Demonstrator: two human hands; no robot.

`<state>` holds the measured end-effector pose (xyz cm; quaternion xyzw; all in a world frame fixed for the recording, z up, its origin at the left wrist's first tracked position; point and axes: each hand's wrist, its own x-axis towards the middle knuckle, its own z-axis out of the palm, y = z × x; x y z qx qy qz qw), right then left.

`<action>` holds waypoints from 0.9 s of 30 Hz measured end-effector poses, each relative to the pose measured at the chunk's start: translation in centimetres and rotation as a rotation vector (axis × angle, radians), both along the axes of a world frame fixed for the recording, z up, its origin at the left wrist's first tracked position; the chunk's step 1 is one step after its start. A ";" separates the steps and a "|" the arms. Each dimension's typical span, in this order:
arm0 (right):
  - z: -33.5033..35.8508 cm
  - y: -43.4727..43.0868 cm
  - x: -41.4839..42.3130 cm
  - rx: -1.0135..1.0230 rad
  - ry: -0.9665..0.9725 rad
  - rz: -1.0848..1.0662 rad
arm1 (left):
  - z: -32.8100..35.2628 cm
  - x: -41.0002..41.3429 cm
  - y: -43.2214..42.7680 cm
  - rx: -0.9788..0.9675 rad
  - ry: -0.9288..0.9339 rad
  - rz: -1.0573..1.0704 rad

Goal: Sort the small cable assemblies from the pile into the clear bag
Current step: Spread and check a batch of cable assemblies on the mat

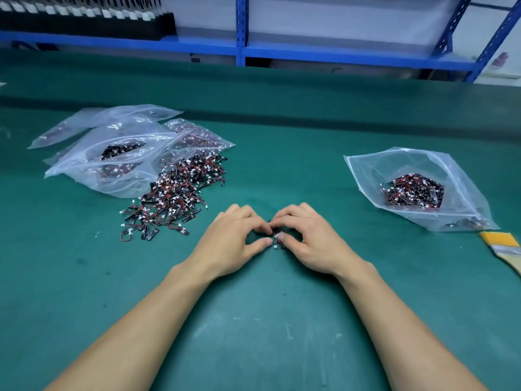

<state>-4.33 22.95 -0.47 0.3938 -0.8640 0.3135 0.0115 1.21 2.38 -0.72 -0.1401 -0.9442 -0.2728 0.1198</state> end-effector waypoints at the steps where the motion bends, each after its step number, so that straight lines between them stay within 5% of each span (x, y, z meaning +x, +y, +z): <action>1: 0.0 0.2 -0.2 0.005 -0.002 -0.011 | 0.0 -0.1 0.1 -0.014 -0.004 -0.007; 9: -0.1 1.5 -1.0 -0.007 -0.003 -0.152 | 0.4 -0.6 -0.6 -0.173 0.060 0.040; 17: 0.1 1.9 -1.2 -0.008 0.000 -0.213 | 0.5 -0.3 0.1 -0.196 0.010 -0.121; 27: 0.3 2.2 -1.0 0.011 -0.016 -0.278 | 0.8 -0.7 -2.3 -0.104 0.048 -0.005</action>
